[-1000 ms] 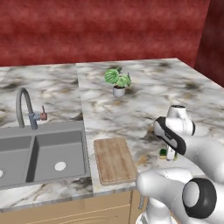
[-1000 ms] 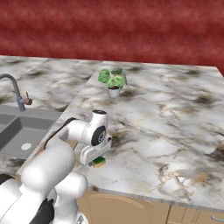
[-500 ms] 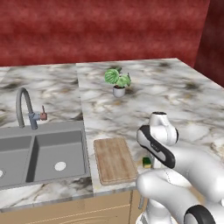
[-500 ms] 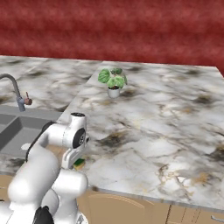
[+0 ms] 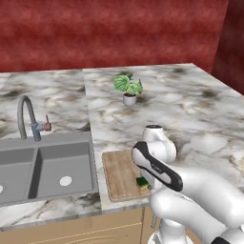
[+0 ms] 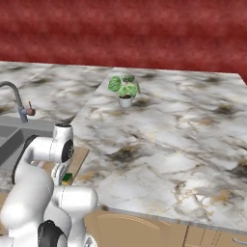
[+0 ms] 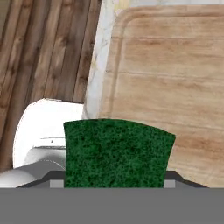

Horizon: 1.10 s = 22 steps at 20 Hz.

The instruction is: Pick up the sponge from the counter and clean the cutting board by briefly scrubbing or pressing down on the cutting board. Once finished, release the sponge.

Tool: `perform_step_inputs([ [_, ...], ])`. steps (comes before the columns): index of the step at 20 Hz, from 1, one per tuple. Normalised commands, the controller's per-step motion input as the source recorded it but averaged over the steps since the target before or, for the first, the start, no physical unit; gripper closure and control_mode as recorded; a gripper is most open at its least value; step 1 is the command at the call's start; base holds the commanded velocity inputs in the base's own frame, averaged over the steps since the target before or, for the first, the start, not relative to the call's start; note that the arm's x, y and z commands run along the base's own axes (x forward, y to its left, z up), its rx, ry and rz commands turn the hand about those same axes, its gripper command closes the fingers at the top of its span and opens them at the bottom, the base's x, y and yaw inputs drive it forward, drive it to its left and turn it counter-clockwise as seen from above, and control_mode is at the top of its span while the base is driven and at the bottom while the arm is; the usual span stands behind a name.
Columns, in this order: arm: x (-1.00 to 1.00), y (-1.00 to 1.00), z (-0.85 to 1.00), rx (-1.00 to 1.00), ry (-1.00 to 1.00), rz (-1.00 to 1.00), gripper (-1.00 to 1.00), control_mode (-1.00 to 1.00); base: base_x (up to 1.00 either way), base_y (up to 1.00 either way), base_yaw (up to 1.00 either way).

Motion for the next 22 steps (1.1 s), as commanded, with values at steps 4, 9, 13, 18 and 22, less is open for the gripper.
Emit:
perform_step_inputs([
  [4,0.0,0.46,-0.22,0.04,0.03,0.17,1.0,-1.0,0.0,0.0,0.0],
  [9,0.05,0.16,-0.23,0.06,0.02,0.08,1.0,-1.0,0.0,0.0,0.0],
  [13,0.2,0.06,-0.17,0.07,0.0,0.05,1.0,-1.0,0.0,0.0,0.0],
  [18,0.24,0.0,-0.12,0.01,-0.01,0.0,1.0,-1.0,0.0,0.0,0.0],
  [22,0.27,-0.06,-0.22,0.0,-0.02,0.0,1.0,-1.0,0.0,0.0,0.0],
])
